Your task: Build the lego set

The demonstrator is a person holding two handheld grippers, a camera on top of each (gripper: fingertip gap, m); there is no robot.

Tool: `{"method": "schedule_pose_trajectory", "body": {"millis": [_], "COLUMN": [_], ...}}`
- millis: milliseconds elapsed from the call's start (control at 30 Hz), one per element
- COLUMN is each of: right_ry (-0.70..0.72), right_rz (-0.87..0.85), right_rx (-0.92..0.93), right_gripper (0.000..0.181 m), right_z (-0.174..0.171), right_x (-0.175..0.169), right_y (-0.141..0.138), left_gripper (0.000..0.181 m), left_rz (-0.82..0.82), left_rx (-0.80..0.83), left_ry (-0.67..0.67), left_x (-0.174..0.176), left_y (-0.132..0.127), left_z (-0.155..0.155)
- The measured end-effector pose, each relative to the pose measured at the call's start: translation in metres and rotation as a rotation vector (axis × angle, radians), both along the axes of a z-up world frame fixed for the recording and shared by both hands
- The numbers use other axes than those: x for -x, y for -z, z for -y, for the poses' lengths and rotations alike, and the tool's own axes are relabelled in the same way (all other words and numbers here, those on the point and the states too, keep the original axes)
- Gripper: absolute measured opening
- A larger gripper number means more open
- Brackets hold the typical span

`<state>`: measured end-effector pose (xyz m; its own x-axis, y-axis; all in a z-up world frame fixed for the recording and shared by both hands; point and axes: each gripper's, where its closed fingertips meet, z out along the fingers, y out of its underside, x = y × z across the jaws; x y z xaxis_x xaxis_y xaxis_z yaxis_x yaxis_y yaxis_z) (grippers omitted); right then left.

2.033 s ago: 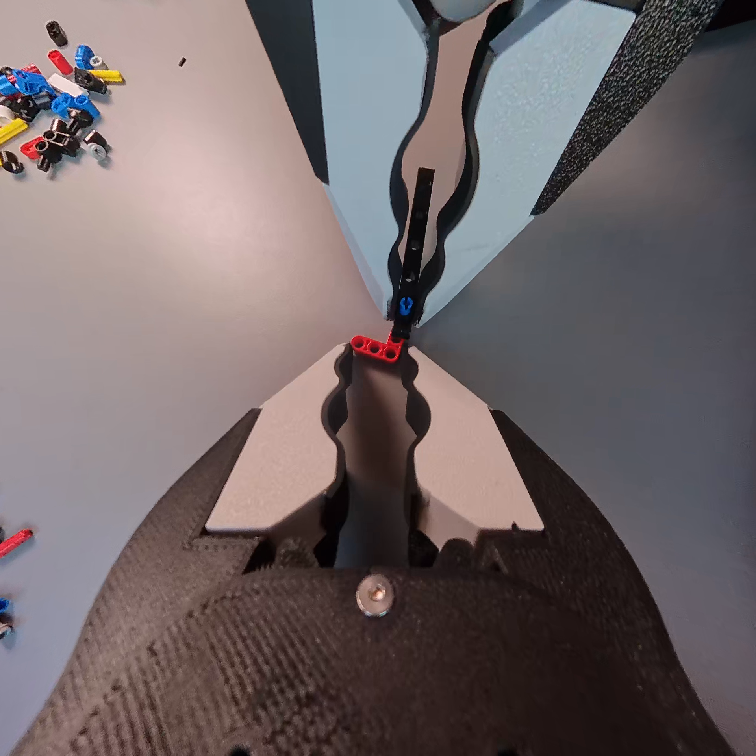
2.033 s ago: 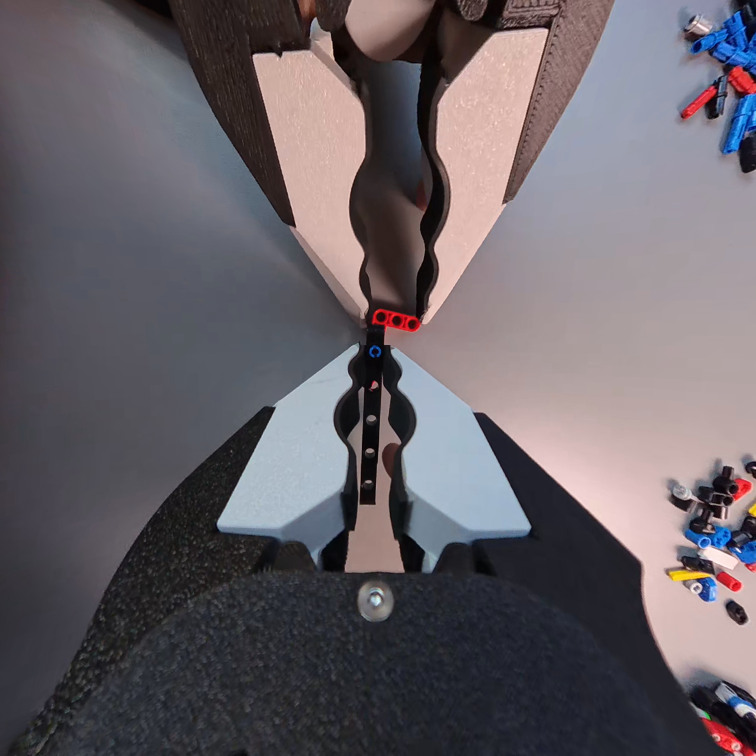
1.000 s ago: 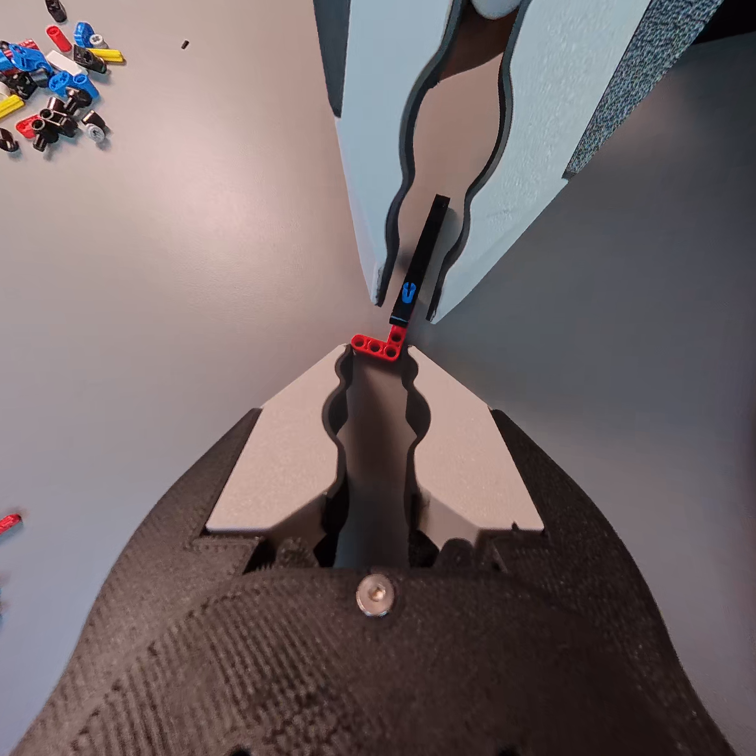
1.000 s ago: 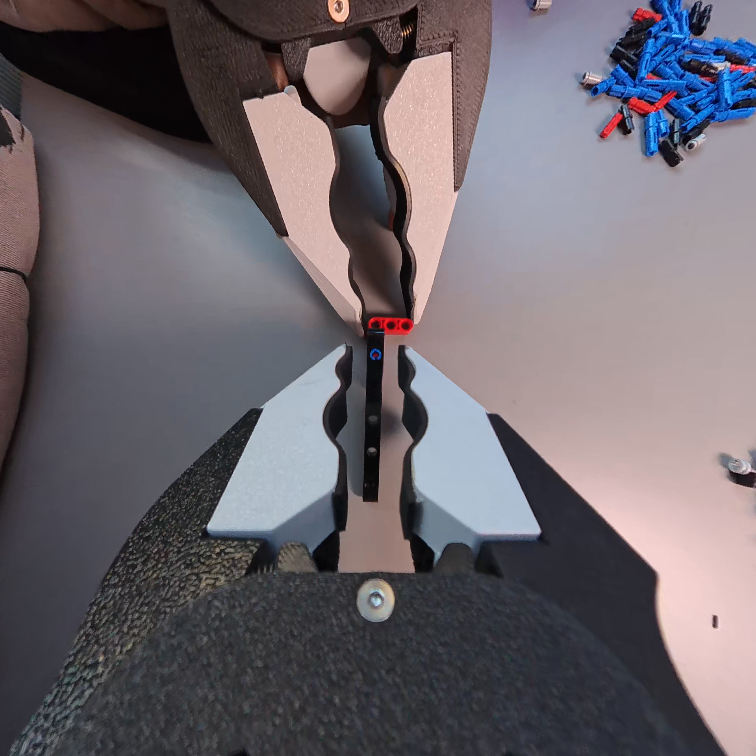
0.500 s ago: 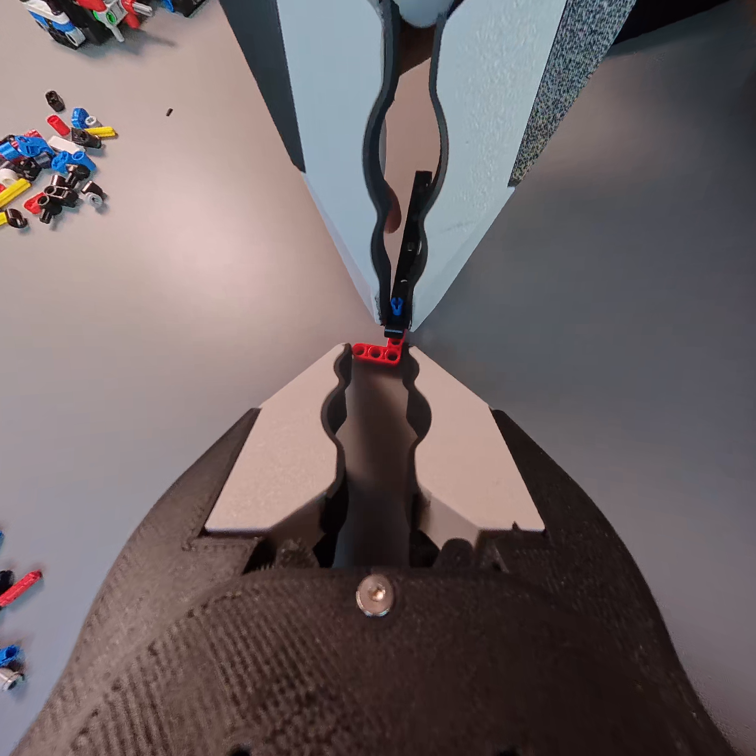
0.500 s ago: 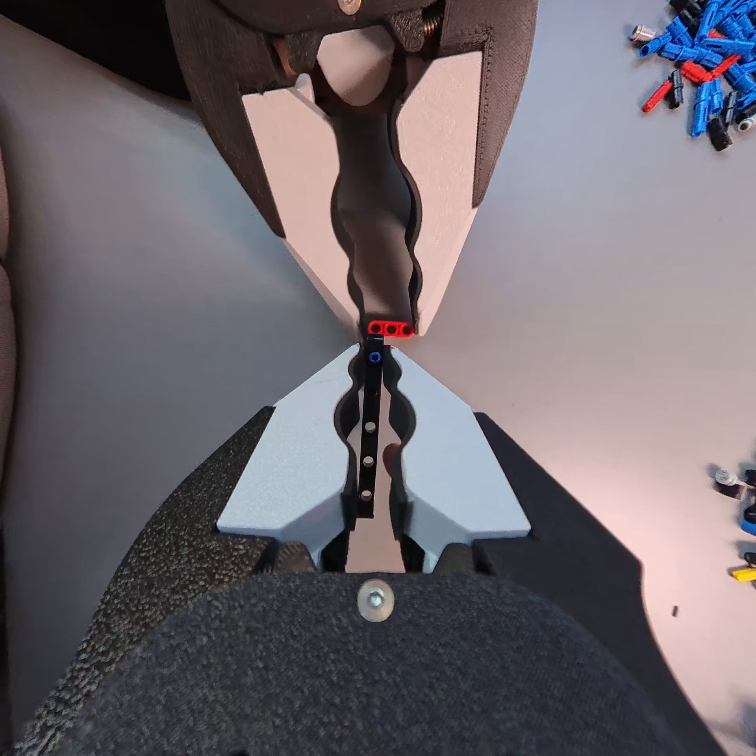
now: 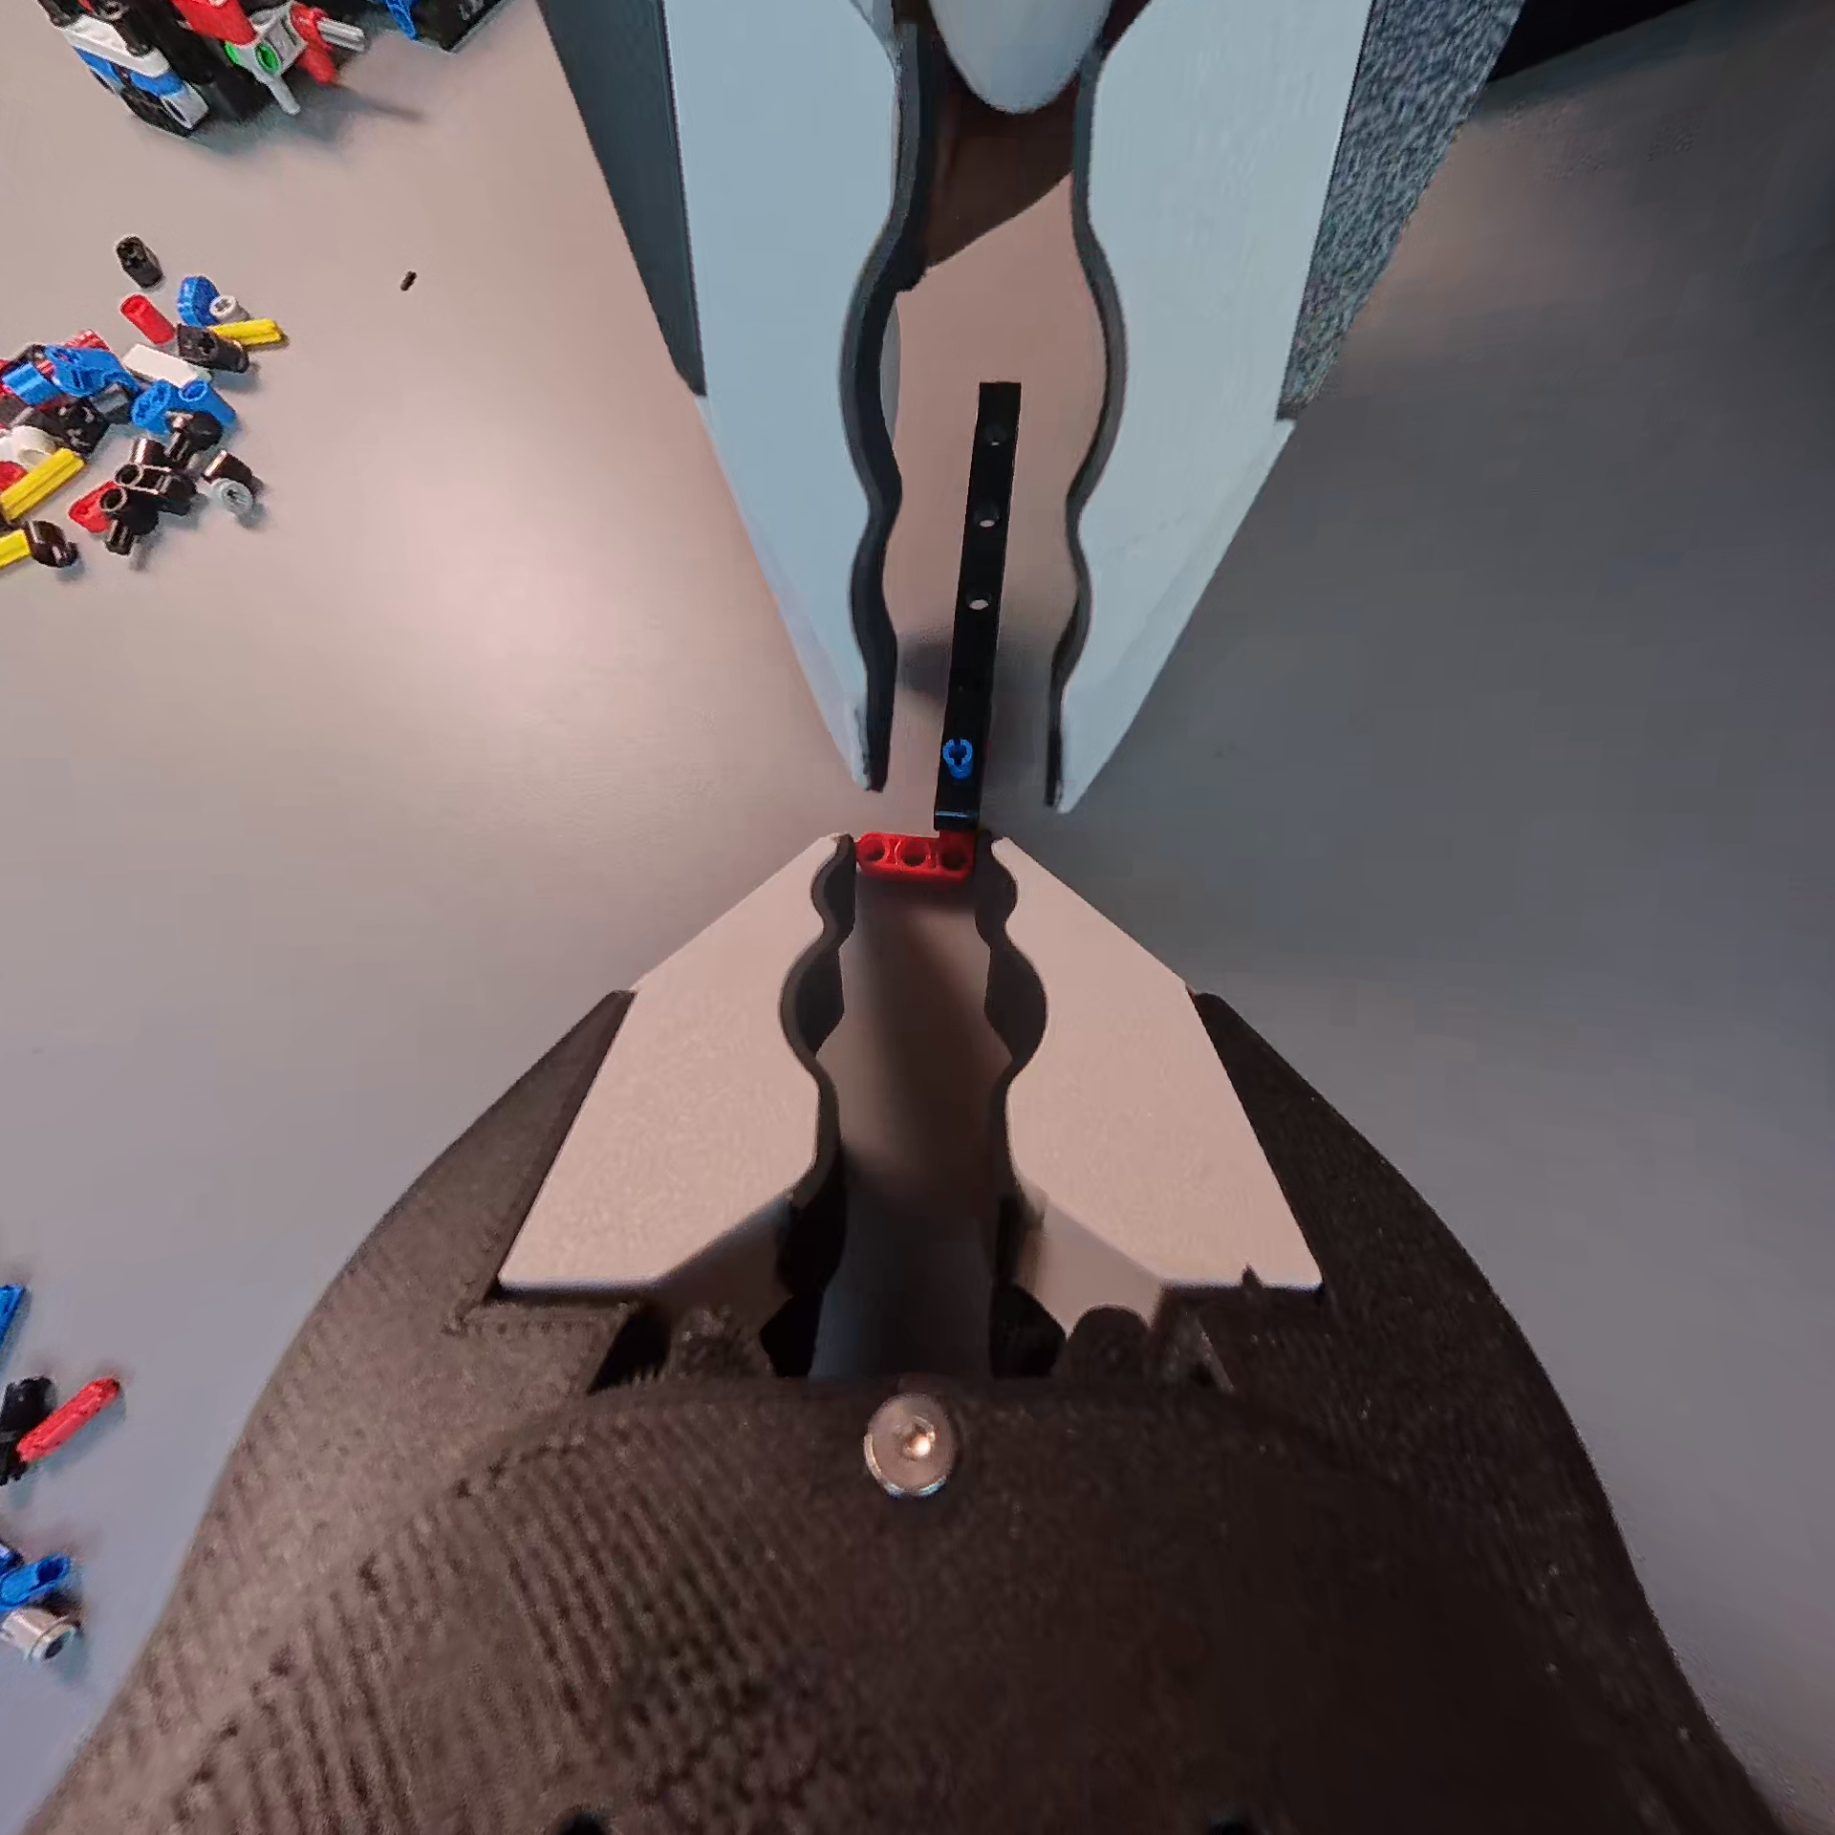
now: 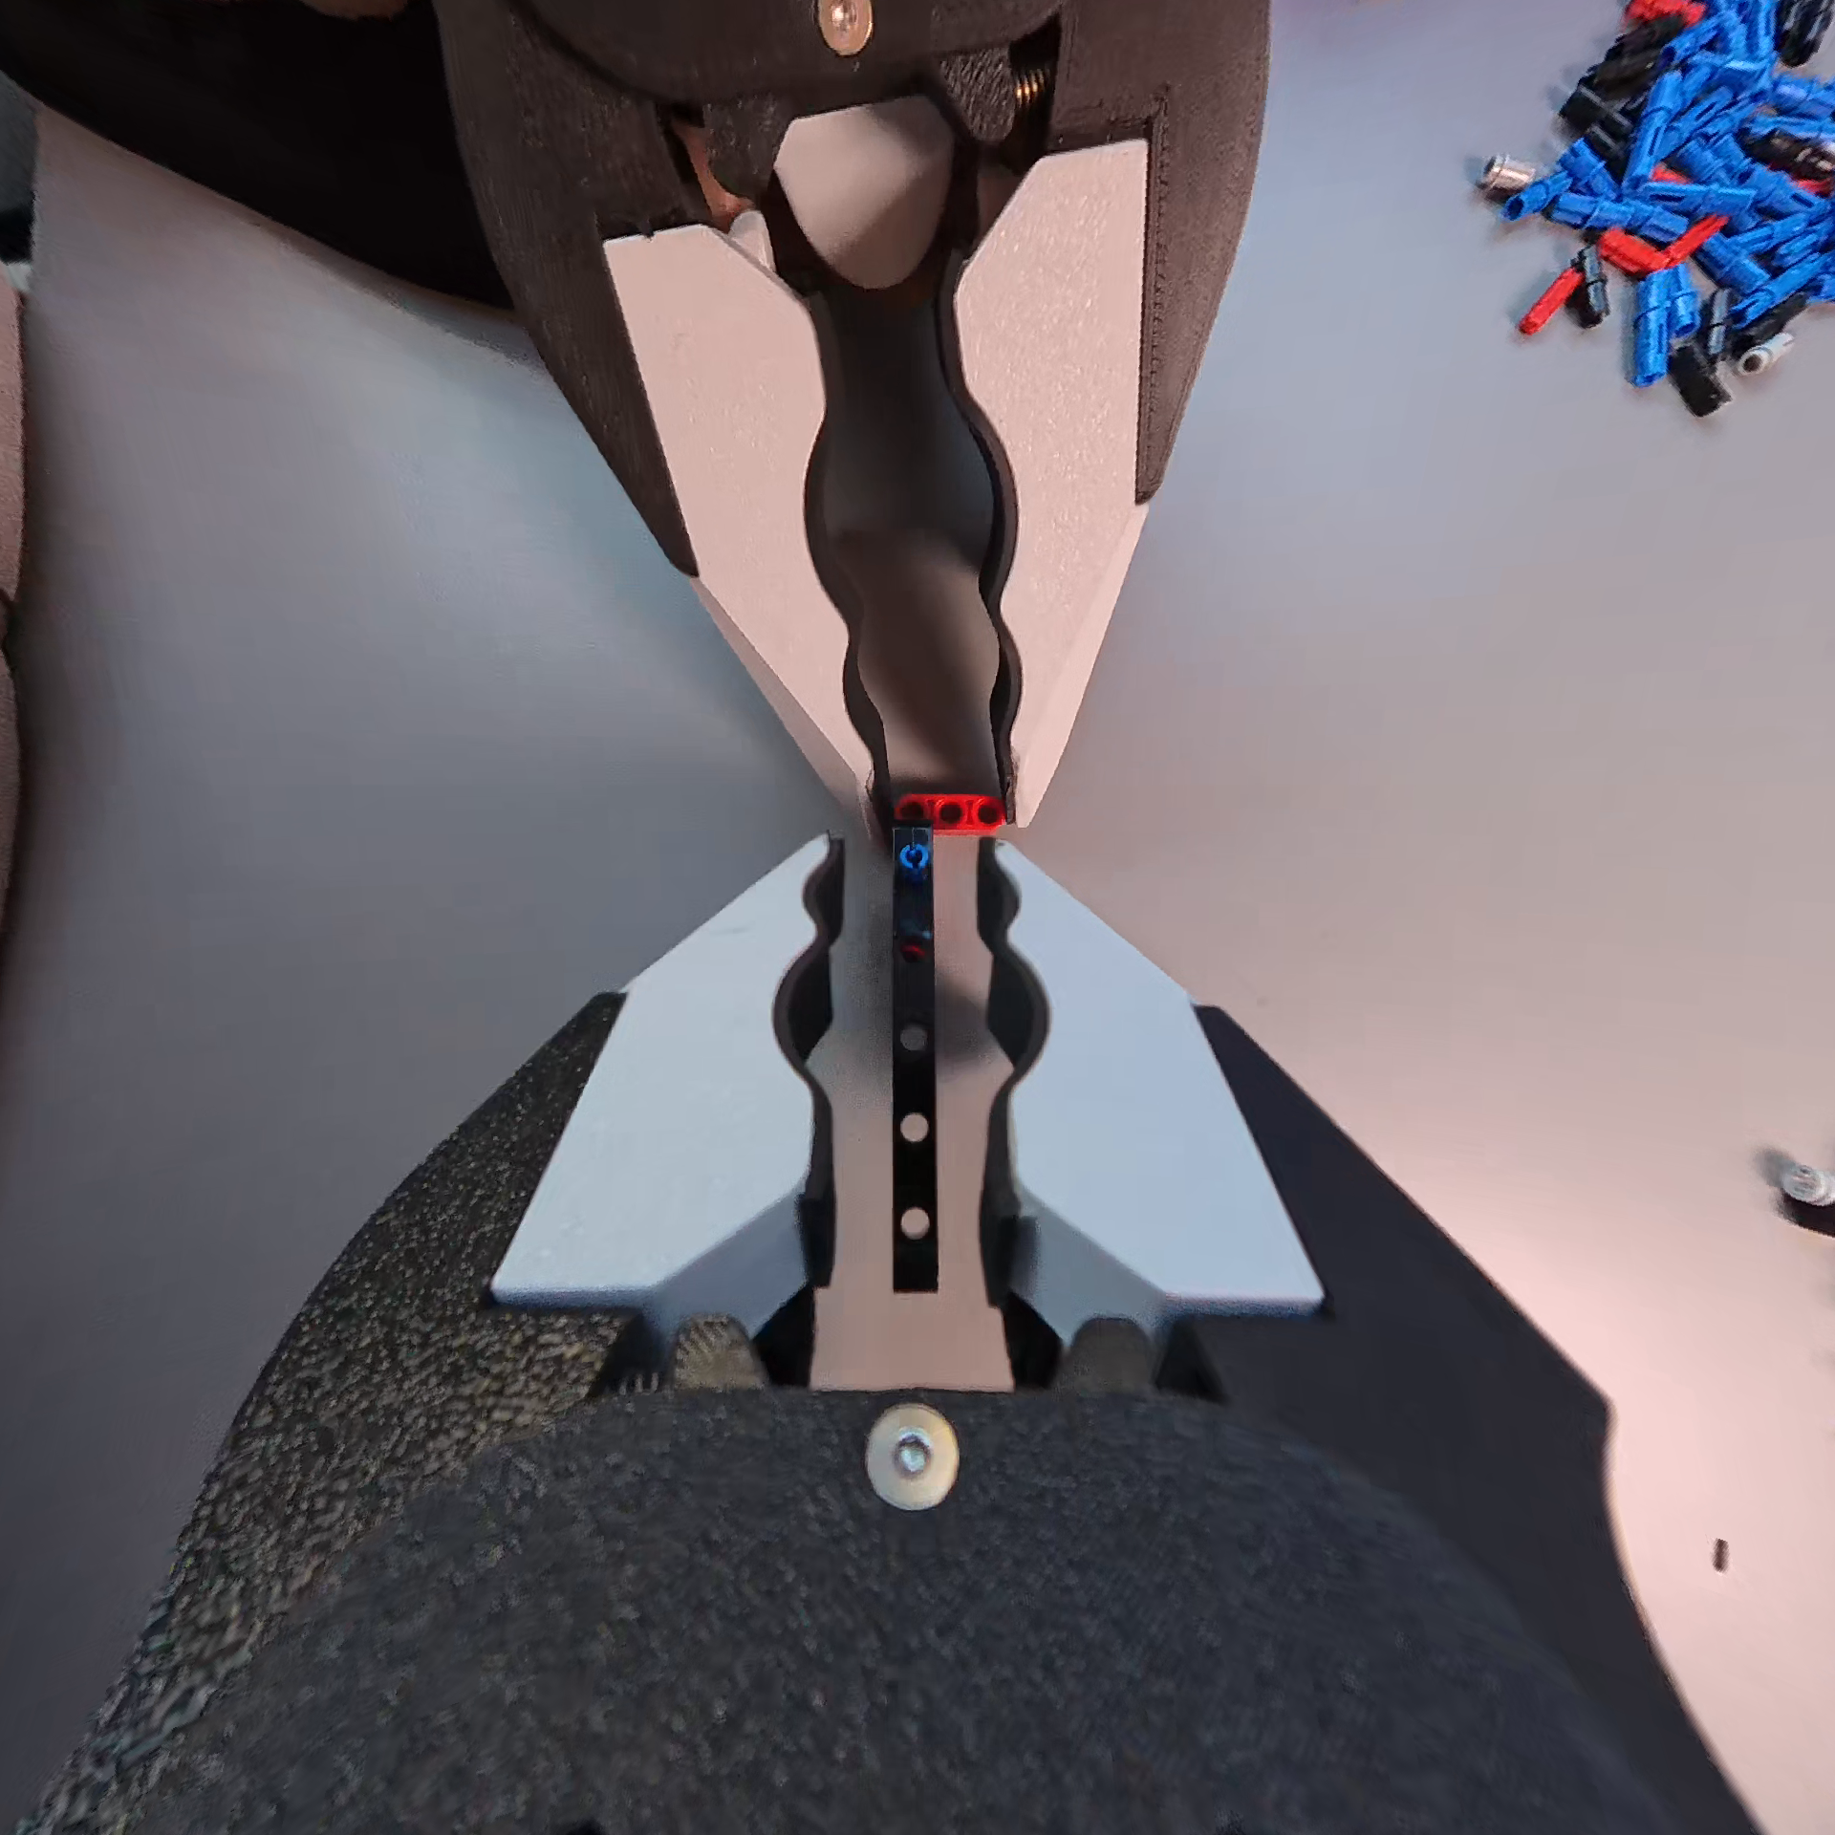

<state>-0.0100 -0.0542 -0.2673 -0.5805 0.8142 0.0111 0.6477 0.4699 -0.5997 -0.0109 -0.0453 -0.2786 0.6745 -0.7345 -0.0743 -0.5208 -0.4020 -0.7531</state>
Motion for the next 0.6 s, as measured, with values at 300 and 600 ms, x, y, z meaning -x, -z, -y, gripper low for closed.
{"method": "schedule_pose_trajectory", "body": {"millis": [300, 600], "right_ry": [0.049, 0.036], "right_rz": [-0.055, -0.061], "right_rx": [-0.003, -0.017], "right_gripper": [0.015, 0.014], "right_z": [-0.019, -0.015], "right_x": [-0.024, -0.019], "right_y": [-0.007, -0.005], "left_gripper": [0.023, 0.023], "left_rz": [-0.001, -0.001], "left_rx": [0.003, 0.003], "left_ry": [-0.008, -0.017], "left_x": [0.0, -0.001], "left_y": [0.0, 0.0], "left_z": [0.0, 0.0]}}
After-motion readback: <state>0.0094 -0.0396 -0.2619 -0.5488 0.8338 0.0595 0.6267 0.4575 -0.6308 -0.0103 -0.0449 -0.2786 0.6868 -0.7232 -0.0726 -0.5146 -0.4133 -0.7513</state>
